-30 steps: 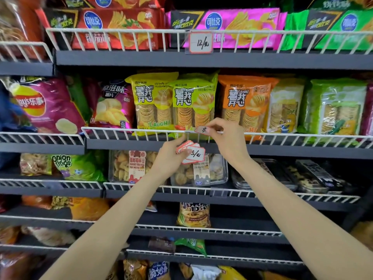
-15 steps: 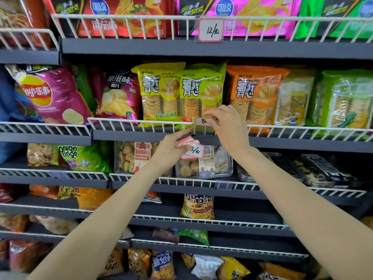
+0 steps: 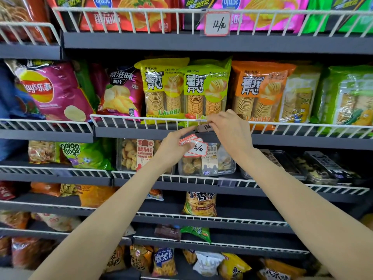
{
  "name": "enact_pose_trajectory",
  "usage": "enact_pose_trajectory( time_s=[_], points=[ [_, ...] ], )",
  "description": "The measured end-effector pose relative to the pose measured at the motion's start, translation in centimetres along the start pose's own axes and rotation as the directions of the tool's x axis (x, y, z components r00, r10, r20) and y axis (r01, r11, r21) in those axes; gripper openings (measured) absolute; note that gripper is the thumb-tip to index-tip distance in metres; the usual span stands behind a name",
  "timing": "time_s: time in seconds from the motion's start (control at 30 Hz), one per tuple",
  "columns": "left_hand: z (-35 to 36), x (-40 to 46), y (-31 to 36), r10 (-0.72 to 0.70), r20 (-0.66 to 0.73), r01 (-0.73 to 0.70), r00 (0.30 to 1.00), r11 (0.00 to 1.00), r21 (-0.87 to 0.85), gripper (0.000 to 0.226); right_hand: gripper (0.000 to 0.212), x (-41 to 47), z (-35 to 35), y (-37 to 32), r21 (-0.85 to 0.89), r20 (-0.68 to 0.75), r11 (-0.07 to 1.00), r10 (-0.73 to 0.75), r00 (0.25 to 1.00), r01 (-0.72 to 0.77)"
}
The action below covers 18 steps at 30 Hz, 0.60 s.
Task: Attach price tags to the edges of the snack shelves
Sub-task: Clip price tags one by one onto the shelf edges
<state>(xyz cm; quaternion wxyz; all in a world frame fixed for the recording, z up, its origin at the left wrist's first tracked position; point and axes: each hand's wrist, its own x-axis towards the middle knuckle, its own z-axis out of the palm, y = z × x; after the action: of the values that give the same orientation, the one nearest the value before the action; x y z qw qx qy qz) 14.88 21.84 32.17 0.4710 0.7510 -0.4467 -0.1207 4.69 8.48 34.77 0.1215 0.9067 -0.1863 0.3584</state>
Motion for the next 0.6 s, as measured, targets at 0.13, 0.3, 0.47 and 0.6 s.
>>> enact_pose_trajectory(
  time_s=[0.13, 0.3, 0.47, 0.6],
  points=[
    [-0.1, 0.0, -0.1, 0.004, 0.004, -0.004, 1.000, 1.000, 0.001, 0.052, 0.026, -0.5, 0.1, -0.5, -0.051, -0.004, 0.999, -0.008, 1.000, 0.008],
    [-0.5, 0.4, 0.0, 0.036, 0.033, -0.037, 0.999, 0.999, 0.037, 0.052, 0.030, -1.0, 0.2, -0.9, -0.092, -0.001, 0.995, 0.037, 0.999, -0.037],
    [-1.1, 0.9, 0.1, 0.024, 0.070, -0.027, 0.997, 0.999, 0.042, 0.050, 0.036, -1.4, 0.0, -1.3, -0.130, -0.041, 0.991, 0.021, 0.999, -0.026],
    [-1.7, 1.3, 0.5, 0.043, 0.058, -0.045, 0.997, 0.998, 0.033, 0.048, 0.030, -1.4, -0.3, -1.8, -0.149, -0.002, 0.988, 0.048, 0.999, -0.048]
  ],
)
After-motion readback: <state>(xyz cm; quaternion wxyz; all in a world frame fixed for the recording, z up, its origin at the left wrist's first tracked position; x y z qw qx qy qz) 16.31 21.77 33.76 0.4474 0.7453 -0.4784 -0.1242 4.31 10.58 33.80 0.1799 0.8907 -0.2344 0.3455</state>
